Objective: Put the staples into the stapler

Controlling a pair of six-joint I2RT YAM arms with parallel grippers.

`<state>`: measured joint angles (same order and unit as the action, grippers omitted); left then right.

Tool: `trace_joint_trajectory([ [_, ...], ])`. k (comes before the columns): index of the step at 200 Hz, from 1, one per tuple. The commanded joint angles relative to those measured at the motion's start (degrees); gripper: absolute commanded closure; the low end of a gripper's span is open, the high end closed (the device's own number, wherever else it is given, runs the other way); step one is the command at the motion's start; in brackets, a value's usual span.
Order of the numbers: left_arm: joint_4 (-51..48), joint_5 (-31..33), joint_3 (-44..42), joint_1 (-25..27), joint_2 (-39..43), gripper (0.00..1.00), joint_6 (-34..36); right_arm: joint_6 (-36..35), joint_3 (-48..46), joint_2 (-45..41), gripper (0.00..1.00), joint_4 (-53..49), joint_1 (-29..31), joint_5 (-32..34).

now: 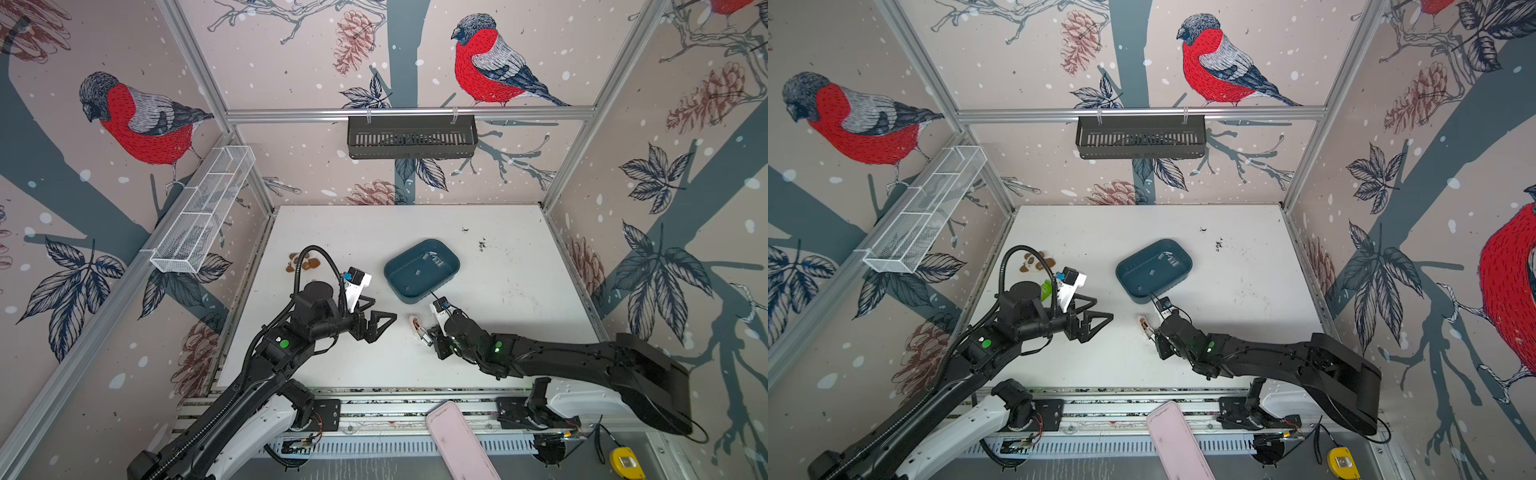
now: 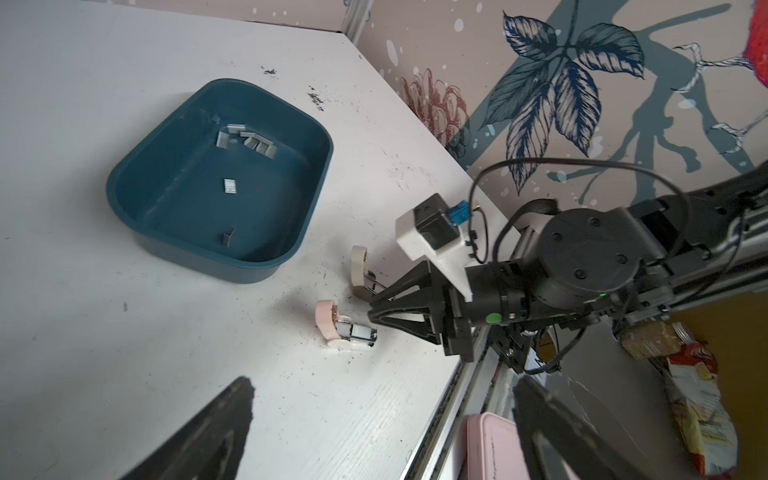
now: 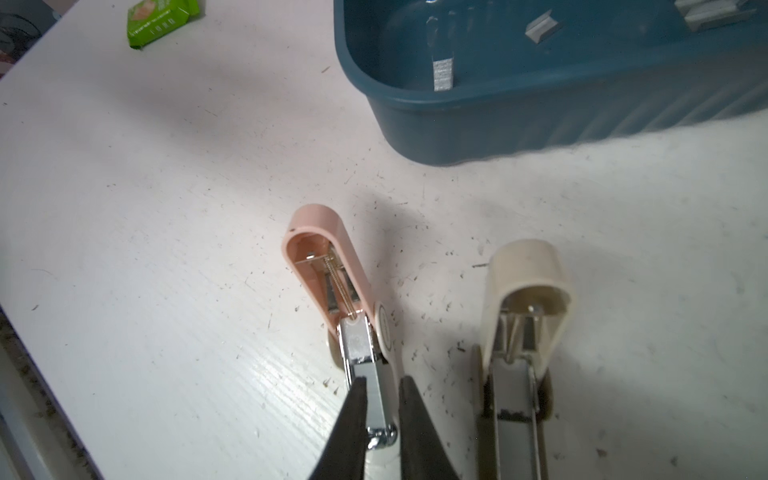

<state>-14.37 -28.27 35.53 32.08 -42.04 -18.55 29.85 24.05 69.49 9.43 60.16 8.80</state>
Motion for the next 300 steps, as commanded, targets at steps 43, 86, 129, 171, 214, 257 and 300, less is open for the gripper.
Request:
trace_joint_trajectory([
  [43,13.5,8.0,-4.7,3.9,-7.8,0.05,-8.1,-1.4,-0.3,-7.2,0.75,-4.0,-6.7,-16.5],
  [86,19.4,9.0,-3.6,7.1,-17.5,0.11,-9.2,-3.9,1.9,-4.2,0.75,-7.2,-8.7,-19.0],
  [129,20.7,7.1,-3.0,7.0,-21.0,0.12,-7.9,-4.3,1.6,-2.1,0.71,-5.1,-9.6,-20.1],
  [171,24.4,4.3,-4.8,8.7,-25.2,0.19,-7.8,-4.2,2.0,0.4,0.71,-5.1,-9.6,-21.2],
  [214,28.2,3.5,-6.0,10.2,-29.9,0.21,-6.7,-4.8,2.8,3.5,0.71,-3.7,-9.7,-22.3],
  [257,32.2,2.4,-5.9,10.3,-33.7,0.21,-6.2,-6.0,4.3,7.4,0.71,-2.7,-10.3,-22.9],
  [300,33.9,1.5,-4.9,10.4,-37.5,0.22,-5.7,-6.6,5.5,9.5,0.71,-2.8,-10.8,-22.5],
])
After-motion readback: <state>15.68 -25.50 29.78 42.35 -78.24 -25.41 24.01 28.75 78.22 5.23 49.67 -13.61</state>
